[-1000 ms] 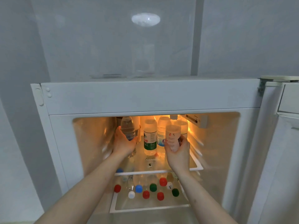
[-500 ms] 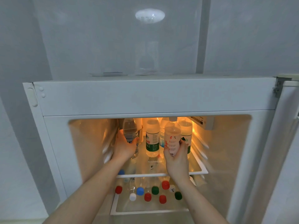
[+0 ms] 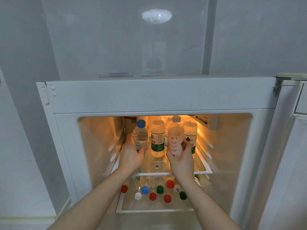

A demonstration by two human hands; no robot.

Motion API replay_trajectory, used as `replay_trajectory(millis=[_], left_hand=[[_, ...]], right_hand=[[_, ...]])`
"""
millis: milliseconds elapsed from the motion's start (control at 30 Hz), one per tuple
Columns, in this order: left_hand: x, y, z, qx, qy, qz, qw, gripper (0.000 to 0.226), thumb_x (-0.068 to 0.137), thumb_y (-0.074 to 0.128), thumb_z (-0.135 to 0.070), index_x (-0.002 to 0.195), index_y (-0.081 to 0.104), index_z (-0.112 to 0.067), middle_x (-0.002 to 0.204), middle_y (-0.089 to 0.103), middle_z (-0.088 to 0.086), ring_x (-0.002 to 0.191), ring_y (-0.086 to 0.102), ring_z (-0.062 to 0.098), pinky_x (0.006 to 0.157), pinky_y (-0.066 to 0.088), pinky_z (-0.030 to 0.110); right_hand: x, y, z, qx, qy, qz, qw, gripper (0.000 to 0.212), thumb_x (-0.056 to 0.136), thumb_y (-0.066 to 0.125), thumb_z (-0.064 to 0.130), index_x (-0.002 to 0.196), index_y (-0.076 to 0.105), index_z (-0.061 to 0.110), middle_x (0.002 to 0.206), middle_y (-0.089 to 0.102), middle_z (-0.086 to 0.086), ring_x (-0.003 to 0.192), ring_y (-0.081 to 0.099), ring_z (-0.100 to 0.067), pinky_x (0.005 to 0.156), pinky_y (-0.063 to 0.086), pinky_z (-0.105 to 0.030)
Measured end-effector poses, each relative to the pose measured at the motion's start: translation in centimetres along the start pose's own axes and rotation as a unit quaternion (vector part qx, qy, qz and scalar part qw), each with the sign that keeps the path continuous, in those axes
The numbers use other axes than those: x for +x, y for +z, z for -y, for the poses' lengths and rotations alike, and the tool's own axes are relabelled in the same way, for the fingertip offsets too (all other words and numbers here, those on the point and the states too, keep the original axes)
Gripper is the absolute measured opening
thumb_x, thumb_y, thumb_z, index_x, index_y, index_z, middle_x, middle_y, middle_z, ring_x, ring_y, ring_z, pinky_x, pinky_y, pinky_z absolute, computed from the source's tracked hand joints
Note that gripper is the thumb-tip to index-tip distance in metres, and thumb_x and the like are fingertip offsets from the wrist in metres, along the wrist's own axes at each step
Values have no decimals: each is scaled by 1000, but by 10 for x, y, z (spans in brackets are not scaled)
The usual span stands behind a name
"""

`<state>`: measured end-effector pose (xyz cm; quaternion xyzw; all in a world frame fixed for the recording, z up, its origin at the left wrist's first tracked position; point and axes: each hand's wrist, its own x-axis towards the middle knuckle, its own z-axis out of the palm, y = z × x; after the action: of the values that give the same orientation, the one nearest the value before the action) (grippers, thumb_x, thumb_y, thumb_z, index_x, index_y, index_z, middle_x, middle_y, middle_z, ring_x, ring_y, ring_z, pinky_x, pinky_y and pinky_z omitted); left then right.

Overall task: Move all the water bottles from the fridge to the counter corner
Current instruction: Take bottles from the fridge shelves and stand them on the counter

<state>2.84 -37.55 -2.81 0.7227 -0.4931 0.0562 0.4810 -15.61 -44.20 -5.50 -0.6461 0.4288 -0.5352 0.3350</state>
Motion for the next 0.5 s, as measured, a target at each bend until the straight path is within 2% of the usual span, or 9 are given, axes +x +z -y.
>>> replay_trajectory(millis=[167,333,400,500], left_hand=[[-17,-5,-1,-1,29,15,999,44,85,79,-33,119,51,-29,105,65,-12,97,65,9,82,58,35],[-37,-11,-6,-55,47,16,997,53,81,81,-23,123,49,-31,110,61,-15,104,62,7,87,56,38],[-48,-17,-10,-71,57,14,996,53,82,81,-19,125,51,-30,113,59,-18,107,61,6,88,55,32],[-69,-33,-19,-104,67,13,992,52,84,79,-10,125,53,-28,114,58,-23,110,59,3,88,48,16]], right_hand=[[-8,-3,5,6,-22,12,1000,65,86,82,32,130,35,39,118,57,14,104,60,-10,83,56,-29],[-16,-10,12,18,-36,17,999,68,85,83,28,127,32,43,118,57,15,102,61,-5,84,58,-29],[-22,-13,13,14,-57,29,998,69,83,84,26,125,33,46,117,59,17,101,62,-2,82,57,-25],[-33,-19,14,-1,-85,50,995,69,78,86,25,124,39,46,118,62,15,107,63,-5,84,58,-29]])
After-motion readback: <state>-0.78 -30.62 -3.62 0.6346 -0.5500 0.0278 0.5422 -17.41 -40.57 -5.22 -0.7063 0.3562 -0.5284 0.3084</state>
